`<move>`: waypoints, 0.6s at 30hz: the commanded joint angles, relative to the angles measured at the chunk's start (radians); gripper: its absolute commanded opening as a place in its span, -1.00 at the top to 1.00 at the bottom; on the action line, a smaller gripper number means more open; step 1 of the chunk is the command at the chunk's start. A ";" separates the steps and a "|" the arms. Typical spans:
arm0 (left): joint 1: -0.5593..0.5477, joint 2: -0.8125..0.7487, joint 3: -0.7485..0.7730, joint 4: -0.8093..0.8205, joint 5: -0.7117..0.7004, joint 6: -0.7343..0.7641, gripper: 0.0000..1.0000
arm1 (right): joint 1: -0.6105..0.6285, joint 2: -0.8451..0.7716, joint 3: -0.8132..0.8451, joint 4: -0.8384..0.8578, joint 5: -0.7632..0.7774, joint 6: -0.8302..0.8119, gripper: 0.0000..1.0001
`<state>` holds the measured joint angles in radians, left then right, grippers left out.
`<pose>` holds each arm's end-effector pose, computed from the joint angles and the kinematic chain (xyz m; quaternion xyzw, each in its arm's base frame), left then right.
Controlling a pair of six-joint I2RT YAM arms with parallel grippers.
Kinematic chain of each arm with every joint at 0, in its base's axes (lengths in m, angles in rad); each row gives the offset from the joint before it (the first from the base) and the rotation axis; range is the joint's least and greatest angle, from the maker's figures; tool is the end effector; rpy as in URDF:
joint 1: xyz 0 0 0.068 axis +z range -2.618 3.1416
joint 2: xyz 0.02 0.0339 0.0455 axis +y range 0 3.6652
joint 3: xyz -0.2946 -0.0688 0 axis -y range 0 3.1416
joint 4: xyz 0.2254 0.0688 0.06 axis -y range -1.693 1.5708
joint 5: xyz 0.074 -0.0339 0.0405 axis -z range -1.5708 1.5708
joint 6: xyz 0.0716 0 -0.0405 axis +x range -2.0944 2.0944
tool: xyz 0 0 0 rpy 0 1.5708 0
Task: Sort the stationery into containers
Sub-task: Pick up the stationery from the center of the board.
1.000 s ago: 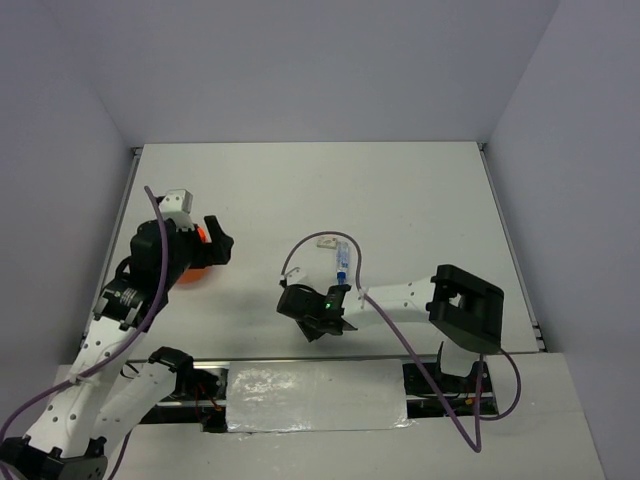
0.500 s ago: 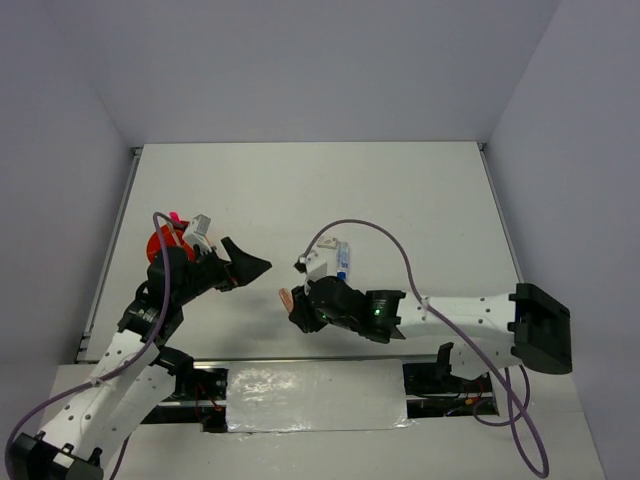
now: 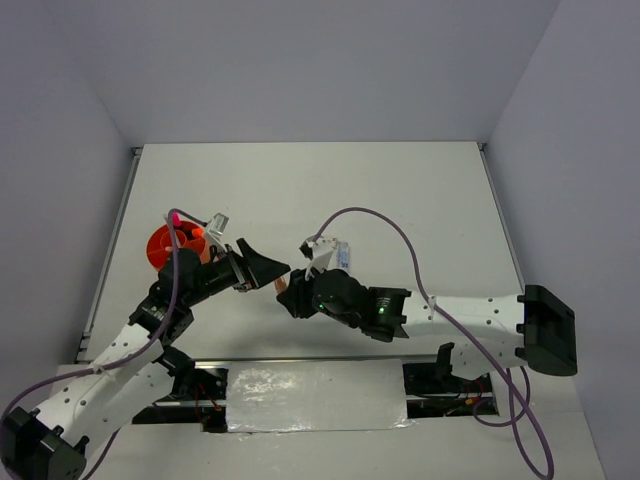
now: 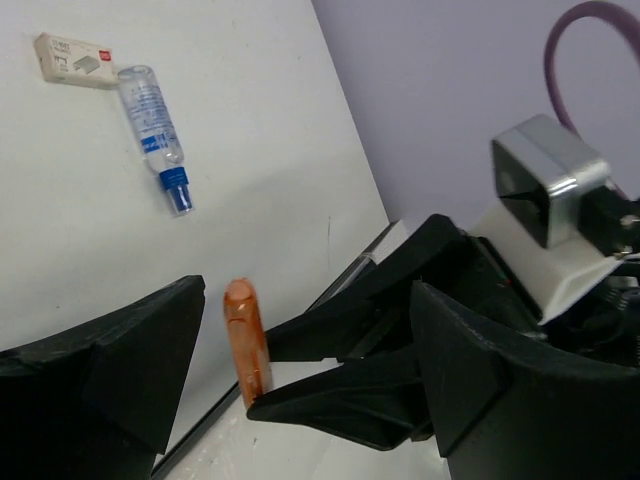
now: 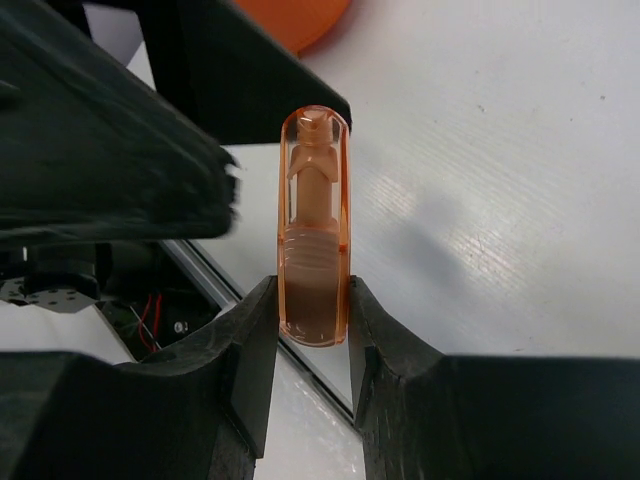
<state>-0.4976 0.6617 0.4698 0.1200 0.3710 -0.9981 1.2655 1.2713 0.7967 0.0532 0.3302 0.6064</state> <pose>0.1288 -0.0995 0.3003 -0.0565 0.7282 -0.5543 0.3991 0.1094 0.2699 0.2874 -0.1834 0.8123 0.3499 0.4291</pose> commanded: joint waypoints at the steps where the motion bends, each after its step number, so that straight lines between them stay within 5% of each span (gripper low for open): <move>1: -0.012 0.016 0.020 0.026 -0.012 0.013 -0.89 | 0.008 -0.047 0.021 0.080 0.064 -0.005 0.97; 6: -0.019 0.029 0.024 0.030 -0.009 0.015 -0.71 | 0.006 -0.073 0.007 0.083 0.107 -0.016 0.97; 9: -0.024 0.032 0.039 0.030 -0.003 0.021 -0.31 | 0.006 -0.058 0.032 0.065 0.115 -0.031 0.97; 10: -0.024 0.033 0.044 0.029 -0.001 0.024 0.11 | 0.006 -0.049 0.038 0.063 0.118 -0.034 0.97; 11: -0.025 0.035 0.049 0.024 -0.003 0.026 0.31 | 0.006 -0.046 0.041 0.068 0.119 -0.036 0.97; 15: -0.025 0.044 0.110 -0.055 -0.029 0.079 0.88 | 0.006 -0.035 0.042 0.097 0.099 -0.054 0.93; 17: -0.025 0.058 0.148 -0.101 -0.063 0.154 1.00 | 0.006 -0.026 0.036 0.111 0.083 -0.074 0.85; 18: -0.024 0.074 0.215 -0.203 -0.084 0.195 1.00 | 0.006 -0.023 0.030 0.137 0.070 -0.083 0.42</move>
<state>-0.5190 0.7185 0.5522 -0.0006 0.3344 -0.9108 1.2648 1.2358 0.7986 0.1123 0.4198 0.5667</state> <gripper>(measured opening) 0.186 0.369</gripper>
